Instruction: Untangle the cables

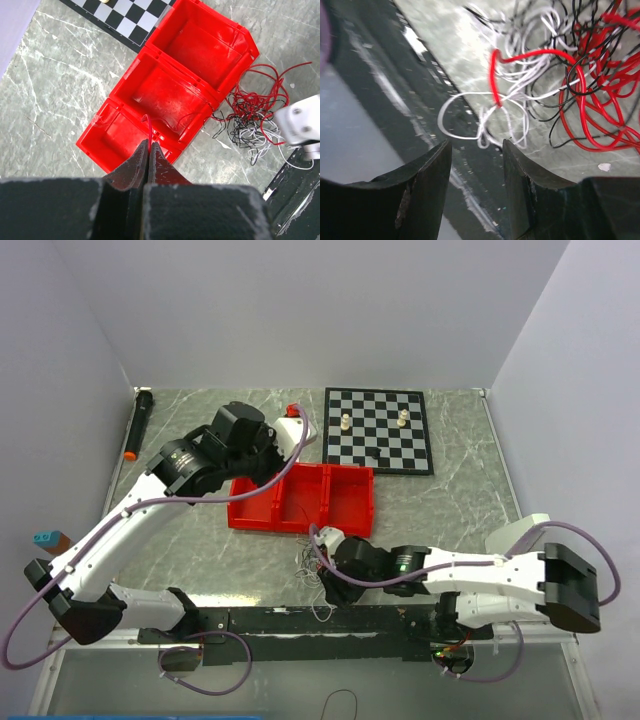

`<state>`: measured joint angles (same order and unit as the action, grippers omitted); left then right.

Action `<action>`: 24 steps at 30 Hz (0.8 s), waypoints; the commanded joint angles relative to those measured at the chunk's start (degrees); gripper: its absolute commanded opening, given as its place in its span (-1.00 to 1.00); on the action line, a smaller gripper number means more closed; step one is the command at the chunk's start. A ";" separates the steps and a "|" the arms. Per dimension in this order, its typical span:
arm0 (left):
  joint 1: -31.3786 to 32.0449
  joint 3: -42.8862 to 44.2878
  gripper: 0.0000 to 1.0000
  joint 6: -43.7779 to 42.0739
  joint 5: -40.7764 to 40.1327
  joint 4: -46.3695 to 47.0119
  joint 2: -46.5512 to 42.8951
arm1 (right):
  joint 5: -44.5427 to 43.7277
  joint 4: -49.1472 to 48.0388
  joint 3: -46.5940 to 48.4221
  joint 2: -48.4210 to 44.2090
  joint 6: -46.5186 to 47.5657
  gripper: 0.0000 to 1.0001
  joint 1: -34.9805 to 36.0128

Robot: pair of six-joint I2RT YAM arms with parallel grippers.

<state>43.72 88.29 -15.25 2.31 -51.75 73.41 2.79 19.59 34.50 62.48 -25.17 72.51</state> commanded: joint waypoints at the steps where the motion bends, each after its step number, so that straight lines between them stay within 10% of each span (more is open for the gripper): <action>1: -0.22 2.32 -0.99 1.71 1.38 -0.20 -0.19 | -2.34 -1.66 2.85 5.01 1.44 0.04 0.35; 9: -0.31 2.06 -0.99 1.80 3.41 -1.51 -1.16 | -7.80 -3.42 4.08 7.40 0.56 -0.31 0.26; 14: -0.39 4.95 -0.99 1.10 0.78 -1.43 -1.42 | -8.76 -2.29 4.17 5.56 -0.49 -1.00 0.26; 24: -0.40 18.84 -0.99 -6.46 -17.76 16.49 -5.37 | -15.87 12.56 -2.07 -13.08 -13.22 -1.00 0.44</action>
<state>43.53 102.98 -18.52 -6.33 -47.03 72.03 -8.10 22.83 33.98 51.18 -30.33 72.51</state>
